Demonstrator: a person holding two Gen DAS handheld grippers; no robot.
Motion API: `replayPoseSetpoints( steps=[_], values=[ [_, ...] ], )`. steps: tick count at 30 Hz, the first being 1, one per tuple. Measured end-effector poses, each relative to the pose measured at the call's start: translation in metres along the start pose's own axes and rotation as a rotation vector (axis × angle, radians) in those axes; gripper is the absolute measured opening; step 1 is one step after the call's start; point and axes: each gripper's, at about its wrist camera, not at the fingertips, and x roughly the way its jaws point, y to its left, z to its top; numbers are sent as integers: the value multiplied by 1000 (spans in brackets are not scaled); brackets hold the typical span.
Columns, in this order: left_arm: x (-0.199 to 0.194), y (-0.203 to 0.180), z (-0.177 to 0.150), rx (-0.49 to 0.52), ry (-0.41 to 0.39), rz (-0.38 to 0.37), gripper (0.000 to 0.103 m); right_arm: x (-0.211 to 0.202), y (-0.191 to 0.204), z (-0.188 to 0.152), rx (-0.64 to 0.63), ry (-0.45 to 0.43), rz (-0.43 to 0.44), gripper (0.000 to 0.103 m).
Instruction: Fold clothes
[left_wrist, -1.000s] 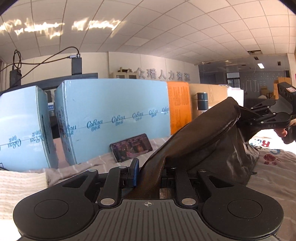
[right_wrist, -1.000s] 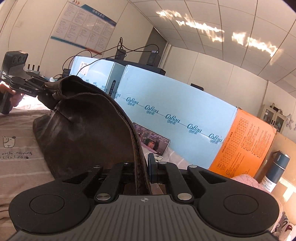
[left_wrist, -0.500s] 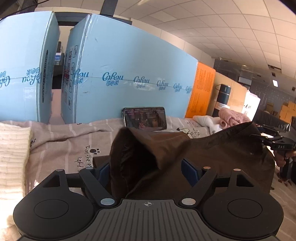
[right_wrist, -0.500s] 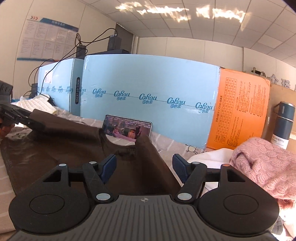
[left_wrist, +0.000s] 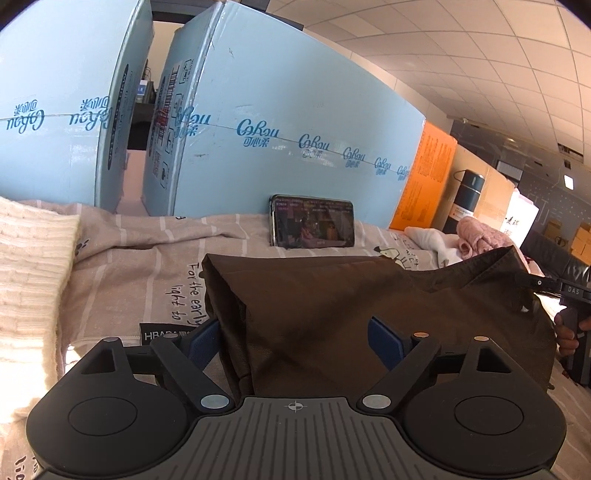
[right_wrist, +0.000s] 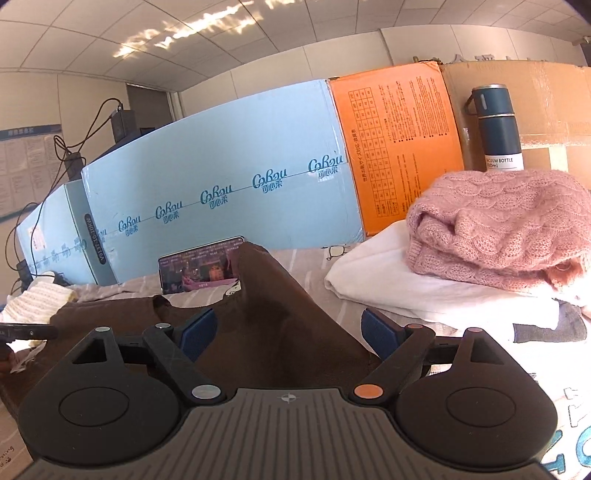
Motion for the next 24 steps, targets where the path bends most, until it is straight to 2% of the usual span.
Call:
replayPoseSetpoints(
  steps=[4, 9, 10, 11, 12, 14, 15, 16, 18, 22, 24],
  values=[
    [-1, 0, 0, 0, -3, 5, 87, 4, 4, 4, -59, 23, 50, 82],
    [-2, -1, -1, 1, -10, 9, 87, 17, 13, 17, -276, 115, 109, 82],
    [-3, -2, -1, 7, -13, 9, 87, 20, 14, 20, -306, 136, 115, 79],
    [-4, -5, -1, 22, -21, 10, 87, 24, 15, 22, -337, 165, 126, 65],
    [-5, -8, -1, 37, -28, 11, 87, 29, 16, 22, -366, 196, 124, 40],
    [-8, -13, -2, 67, -43, 12, 86, 35, 20, 22, -411, 240, 92, 13],
    [-9, -16, -2, 81, -50, 13, 67, 33, 21, 22, -414, 251, 99, 12],
    [-10, -18, -2, 96, -57, 13, 32, 32, 22, 22, -418, 261, 106, 11],
    [-14, -24, -3, 123, -76, 10, 8, 18, 22, 28, -361, 232, 154, 10],
    [-37, -39, -2, 135, -156, -51, 5, -17, 21, 43, -210, 149, 257, 10],
    [-51, -41, -3, 119, -198, -30, 5, -33, 17, 47, -133, 125, 272, 10]
  ],
)
